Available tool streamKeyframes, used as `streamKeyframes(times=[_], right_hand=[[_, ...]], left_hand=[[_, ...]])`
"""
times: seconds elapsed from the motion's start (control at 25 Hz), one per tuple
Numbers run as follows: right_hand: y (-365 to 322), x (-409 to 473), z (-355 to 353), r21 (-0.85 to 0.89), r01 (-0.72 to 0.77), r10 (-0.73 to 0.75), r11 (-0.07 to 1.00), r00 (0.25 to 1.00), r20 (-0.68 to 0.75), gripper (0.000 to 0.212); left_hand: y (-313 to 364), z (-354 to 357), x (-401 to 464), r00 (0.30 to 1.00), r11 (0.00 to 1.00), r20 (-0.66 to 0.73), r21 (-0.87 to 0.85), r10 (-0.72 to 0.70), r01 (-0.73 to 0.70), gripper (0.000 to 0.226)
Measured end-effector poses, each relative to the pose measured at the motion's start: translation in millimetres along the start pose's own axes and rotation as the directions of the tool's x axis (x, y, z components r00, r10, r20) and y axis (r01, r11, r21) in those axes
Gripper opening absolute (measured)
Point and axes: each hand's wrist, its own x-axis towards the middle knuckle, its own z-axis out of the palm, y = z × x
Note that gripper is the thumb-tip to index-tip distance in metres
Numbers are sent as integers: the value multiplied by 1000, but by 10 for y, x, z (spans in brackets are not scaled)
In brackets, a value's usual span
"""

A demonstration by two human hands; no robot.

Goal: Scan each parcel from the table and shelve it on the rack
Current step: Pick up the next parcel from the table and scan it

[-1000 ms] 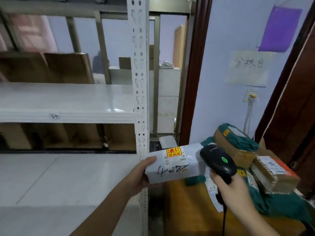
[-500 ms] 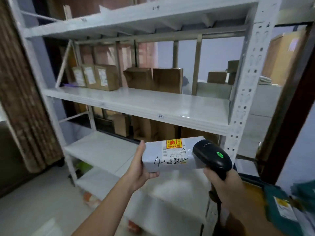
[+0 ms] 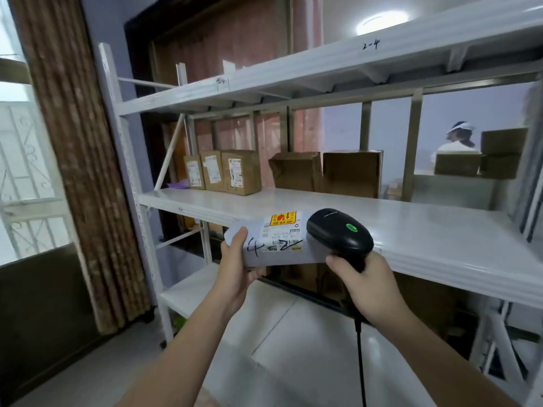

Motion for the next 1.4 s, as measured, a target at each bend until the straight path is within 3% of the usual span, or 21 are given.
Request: streamKeyframes(times=[0.12,0.4,0.6,0.72,0.88,1.04,1.16,1.24,1.28,1.4], right_hand=[[-34,490,285,-24,30,-30,999,1000,-2,15],[155,1519,711,8,-1,2,1000,999,-40,10],[210,2163,1020,-52,-83,83,995,996,-10,15],[297,2427,1275,-89,-156,155,984,988,-22,14],[346,2646,1675,-2,-292,291,956,952,-95,14],[344,2864,2132,-2,-325,319,946,928,-192,23],[341,2961,2408,42,-331,330,943,906,-264,27],[313,2970,2486,63,-339,342,939,891,-300,29],[296,2974,2516,66,-340,343,938,884,-317,28],[249,2954,2561,50,-341,335,939,865,-374,27]], left_hand=[[198,-32,534,999,993,20,108,50,-52,72],[368,-170,1846,988,905,18,401,151,-146,109],[391,-220,2538,973,872,57,434,222,-224,67],[337,-365,3026,971,845,110,478,213,-240,66],[276,-593,3621,966,785,203,567,161,-249,59],[331,-820,4093,934,733,307,591,180,-336,79],[418,-951,4263,815,610,527,570,241,-550,64],[419,-975,4357,733,449,636,596,242,-666,52],[411,-974,4419,712,381,662,611,234,-694,48],[408,-894,4588,707,337,671,627,225,-702,47]])
